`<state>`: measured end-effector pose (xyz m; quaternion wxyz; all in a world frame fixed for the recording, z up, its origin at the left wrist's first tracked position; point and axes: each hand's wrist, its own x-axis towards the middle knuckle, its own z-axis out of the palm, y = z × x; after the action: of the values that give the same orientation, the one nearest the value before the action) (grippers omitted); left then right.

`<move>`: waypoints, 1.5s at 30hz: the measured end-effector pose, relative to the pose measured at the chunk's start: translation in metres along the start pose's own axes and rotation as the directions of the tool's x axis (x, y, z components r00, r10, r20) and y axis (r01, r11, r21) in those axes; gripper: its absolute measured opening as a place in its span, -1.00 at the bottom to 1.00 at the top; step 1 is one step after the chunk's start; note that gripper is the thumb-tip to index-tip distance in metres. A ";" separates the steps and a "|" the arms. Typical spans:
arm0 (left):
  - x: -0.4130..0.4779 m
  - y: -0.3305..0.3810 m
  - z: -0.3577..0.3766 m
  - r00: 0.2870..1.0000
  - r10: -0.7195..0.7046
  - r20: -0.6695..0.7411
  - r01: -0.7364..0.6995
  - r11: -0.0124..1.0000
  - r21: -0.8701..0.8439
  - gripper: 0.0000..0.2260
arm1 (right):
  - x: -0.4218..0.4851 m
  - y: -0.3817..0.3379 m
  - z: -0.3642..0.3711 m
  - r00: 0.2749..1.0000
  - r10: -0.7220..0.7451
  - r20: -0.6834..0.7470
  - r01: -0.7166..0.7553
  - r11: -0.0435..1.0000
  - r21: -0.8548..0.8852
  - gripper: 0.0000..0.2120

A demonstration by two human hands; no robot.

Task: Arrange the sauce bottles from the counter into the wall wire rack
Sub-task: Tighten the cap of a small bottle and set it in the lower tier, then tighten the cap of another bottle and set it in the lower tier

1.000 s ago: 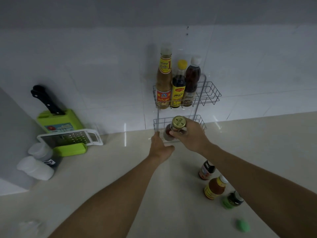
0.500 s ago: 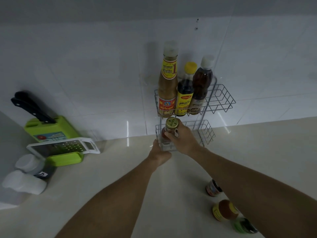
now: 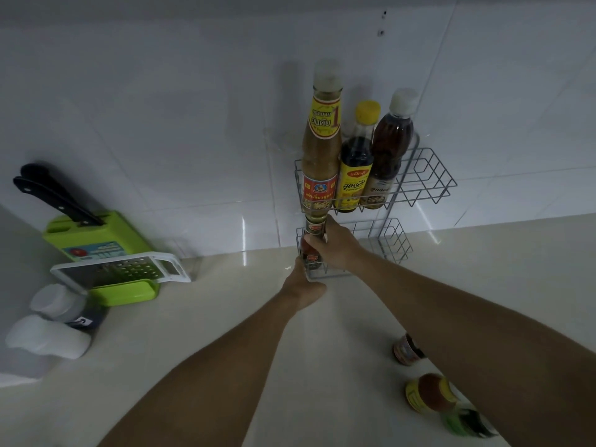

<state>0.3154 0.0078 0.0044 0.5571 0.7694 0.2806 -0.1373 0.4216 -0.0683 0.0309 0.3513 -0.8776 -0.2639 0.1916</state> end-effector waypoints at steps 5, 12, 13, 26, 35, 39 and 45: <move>-0.009 0.004 -0.001 0.999 0.040 0.006 -0.041 0.997 0.072 -0.27 | -0.004 -0.001 0.000 0.999 0.042 0.034 -0.043 0.999 0.029 -0.52; -0.013 0.004 -0.002 0.999 0.044 0.007 -0.045 0.996 0.080 -0.24 | -0.005 -0.009 -0.010 0.993 0.059 0.101 -0.061 0.998 0.017 -0.49; -0.013 0.004 -0.002 0.999 0.046 0.010 -0.046 0.995 0.086 -0.24 | -0.005 -0.009 -0.012 0.991 0.060 0.122 -0.063 0.998 0.021 -0.46; -0.019 0.004 0.039 0.999 -0.021 0.045 0.008 0.965 0.262 -0.26 | -0.051 0.014 -0.070 0.982 0.175 0.071 -0.165 0.978 -0.125 -0.13; -0.042 0.012 0.137 0.846 0.160 0.508 -0.333 0.903 0.270 -0.12 | -0.169 0.057 -0.120 0.929 0.338 0.150 -0.258 0.883 -0.392 -0.30; -0.041 0.006 0.159 0.834 0.243 0.496 -0.382 0.902 0.201 -0.41 | -0.188 0.070 -0.120 0.922 0.316 0.221 -0.188 0.869 -0.457 -0.50; -0.042 -0.001 0.153 0.852 0.315 0.419 -0.394 0.912 0.116 -0.66 | -0.185 0.066 -0.108 0.978 0.197 0.074 -0.150 0.898 -0.414 -0.74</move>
<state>0.2966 -0.1465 -0.0273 0.5385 0.8162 0.0013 -0.2095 0.3538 -0.2754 0.0846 0.1273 -0.9390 -0.2382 0.2132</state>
